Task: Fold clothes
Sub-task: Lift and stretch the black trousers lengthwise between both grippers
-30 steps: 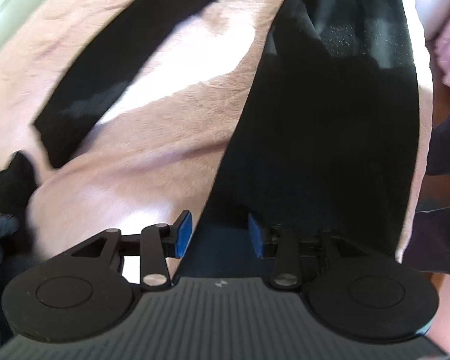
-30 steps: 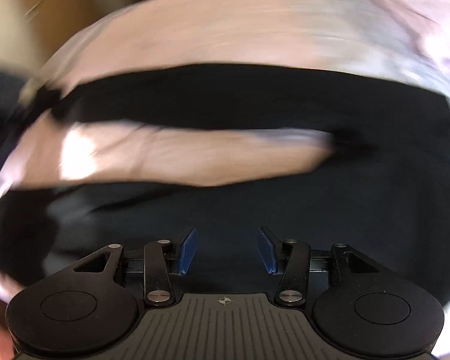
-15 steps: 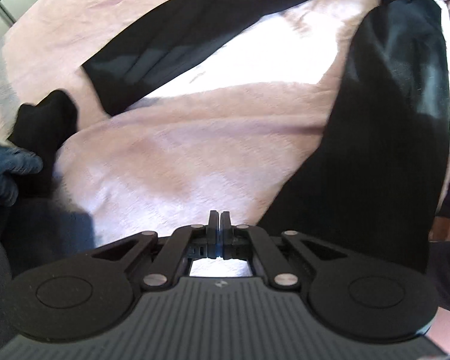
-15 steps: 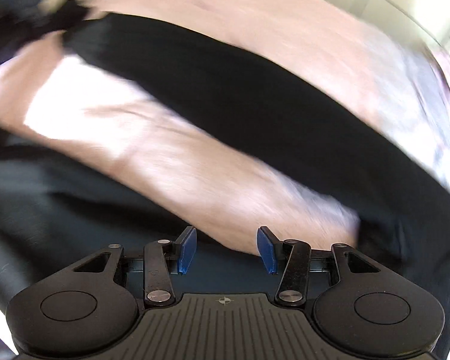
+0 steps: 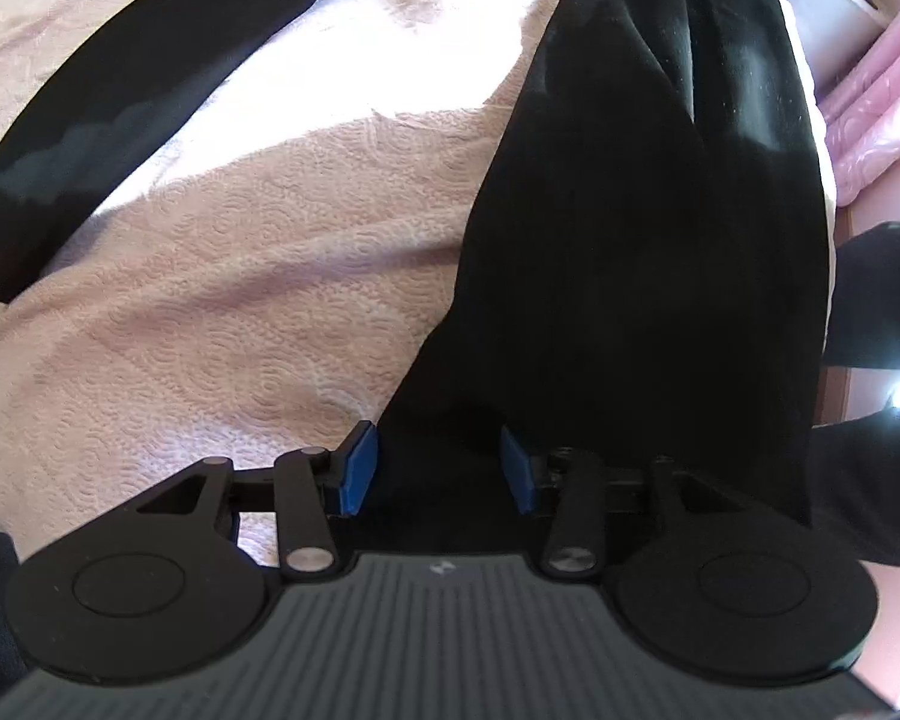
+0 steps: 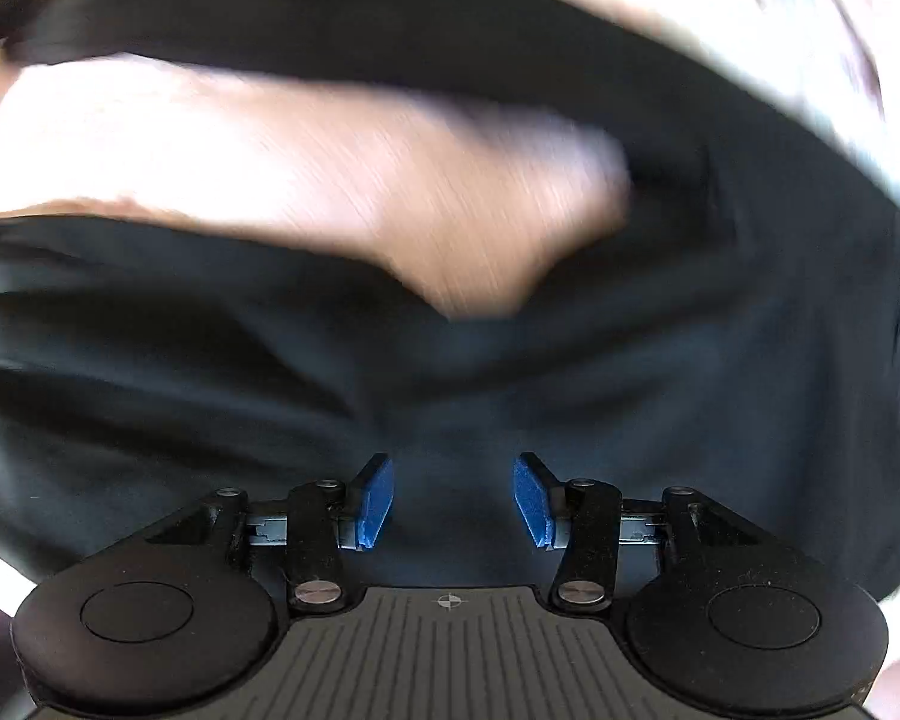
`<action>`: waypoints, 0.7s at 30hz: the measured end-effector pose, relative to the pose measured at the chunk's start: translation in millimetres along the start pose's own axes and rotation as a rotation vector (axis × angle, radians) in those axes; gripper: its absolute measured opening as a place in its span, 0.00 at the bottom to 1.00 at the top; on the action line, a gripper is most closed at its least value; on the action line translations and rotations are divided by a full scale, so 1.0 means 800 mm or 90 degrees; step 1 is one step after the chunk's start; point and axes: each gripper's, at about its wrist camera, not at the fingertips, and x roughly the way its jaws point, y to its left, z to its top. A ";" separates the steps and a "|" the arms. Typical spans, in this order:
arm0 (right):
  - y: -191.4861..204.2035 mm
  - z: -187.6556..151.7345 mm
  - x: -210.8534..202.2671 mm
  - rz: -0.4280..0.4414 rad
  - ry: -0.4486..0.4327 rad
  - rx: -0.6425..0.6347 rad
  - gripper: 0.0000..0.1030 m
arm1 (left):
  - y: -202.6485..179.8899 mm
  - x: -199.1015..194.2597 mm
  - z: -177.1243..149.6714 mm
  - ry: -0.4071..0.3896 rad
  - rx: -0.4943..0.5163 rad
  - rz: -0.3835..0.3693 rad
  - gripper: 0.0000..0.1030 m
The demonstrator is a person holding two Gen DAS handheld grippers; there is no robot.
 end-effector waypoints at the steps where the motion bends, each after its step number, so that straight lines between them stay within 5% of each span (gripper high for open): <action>1: 0.010 0.008 -0.011 0.015 -0.038 -0.038 0.47 | 0.001 0.000 0.000 0.002 -0.006 -0.008 0.20; 2: 0.021 0.017 -0.017 0.040 -0.065 -0.078 0.47 | 0.001 0.001 -0.001 0.007 -0.010 -0.017 0.02; 3: 0.032 0.025 -0.022 0.066 -0.092 -0.117 0.47 | 0.000 0.000 -0.003 0.011 -0.009 -0.020 0.00; 7: 0.086 0.063 0.007 0.177 -0.095 -0.285 0.47 | -0.001 -0.016 -0.007 -0.001 -0.019 -0.012 0.00; 12: 0.129 0.079 0.038 0.213 -0.071 -0.440 0.47 | 0.003 -0.044 -0.014 -0.021 -0.055 0.014 0.01; 15: 0.140 0.080 0.043 0.218 -0.066 -0.479 0.47 | 0.002 -0.056 -0.024 -0.012 -0.065 0.047 0.15; 17: 0.140 0.078 0.040 0.218 -0.062 -0.494 0.47 | 0.007 -0.063 -0.032 -0.006 -0.092 0.060 0.34; 21: 0.135 0.071 0.033 0.218 -0.061 -0.501 0.47 | 0.013 -0.054 -0.053 0.021 -0.183 0.042 0.48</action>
